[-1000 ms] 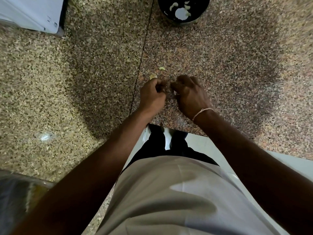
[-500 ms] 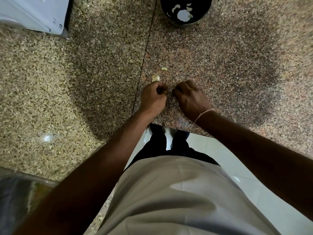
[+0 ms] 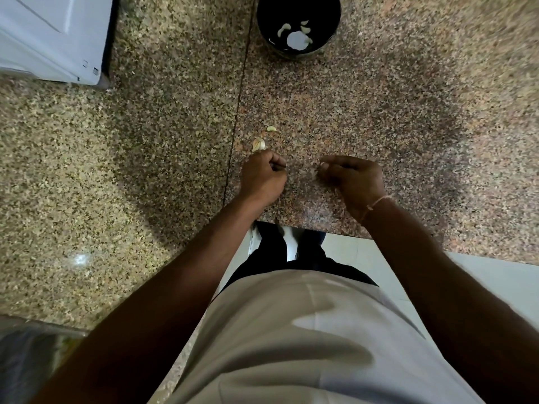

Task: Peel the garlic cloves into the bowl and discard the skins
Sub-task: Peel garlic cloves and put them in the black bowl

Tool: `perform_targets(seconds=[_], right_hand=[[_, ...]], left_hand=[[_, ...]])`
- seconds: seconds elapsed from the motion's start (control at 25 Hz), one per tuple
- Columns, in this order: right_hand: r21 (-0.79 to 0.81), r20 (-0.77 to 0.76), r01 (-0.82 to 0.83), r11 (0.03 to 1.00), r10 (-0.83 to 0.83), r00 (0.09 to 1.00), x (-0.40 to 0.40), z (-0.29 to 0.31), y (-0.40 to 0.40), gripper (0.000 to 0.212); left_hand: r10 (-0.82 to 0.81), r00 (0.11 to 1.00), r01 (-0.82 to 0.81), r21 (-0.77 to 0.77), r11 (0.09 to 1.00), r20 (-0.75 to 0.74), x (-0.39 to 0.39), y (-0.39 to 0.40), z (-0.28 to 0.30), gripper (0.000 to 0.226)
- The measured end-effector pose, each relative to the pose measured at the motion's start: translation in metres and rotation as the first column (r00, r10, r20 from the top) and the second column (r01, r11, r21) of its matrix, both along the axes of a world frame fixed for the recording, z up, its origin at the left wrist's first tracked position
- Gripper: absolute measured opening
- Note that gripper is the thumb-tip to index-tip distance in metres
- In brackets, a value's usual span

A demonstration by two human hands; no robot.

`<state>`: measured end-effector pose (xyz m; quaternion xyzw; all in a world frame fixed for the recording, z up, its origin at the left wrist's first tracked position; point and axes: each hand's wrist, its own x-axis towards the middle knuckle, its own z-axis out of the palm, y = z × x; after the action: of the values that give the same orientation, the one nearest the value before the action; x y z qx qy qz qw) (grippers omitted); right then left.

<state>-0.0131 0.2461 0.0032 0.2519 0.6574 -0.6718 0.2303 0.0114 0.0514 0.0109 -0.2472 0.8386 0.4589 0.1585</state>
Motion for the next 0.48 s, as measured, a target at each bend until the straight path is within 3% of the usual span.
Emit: perform_targets(seconds=[0.08,0.2,0.48], right_hand=[[-0.232,0.122,0.148,0.961,-0.123,0.985,-0.005,0.004,0.007,0.019],[-0.383,0.176,0.257,0.887,-0.203,0.963,-0.009,0.010,0.011,0.014],[-0.361,0.148,0.278,0.890,-0.240,0.959,-0.003,0.014,0.009,0.019]], left_hand=[[-0.086,0.996,0.085,-0.062,0.995,-0.019,-0.003,0.006,0.000,0.018],[-0.224,0.973,0.214,-0.145,0.966,-0.060,-0.005,0.016,0.002,0.021],[-0.487,0.869,0.426,-0.369,0.826,-0.087,-0.012,0.027,0.003,0.011]])
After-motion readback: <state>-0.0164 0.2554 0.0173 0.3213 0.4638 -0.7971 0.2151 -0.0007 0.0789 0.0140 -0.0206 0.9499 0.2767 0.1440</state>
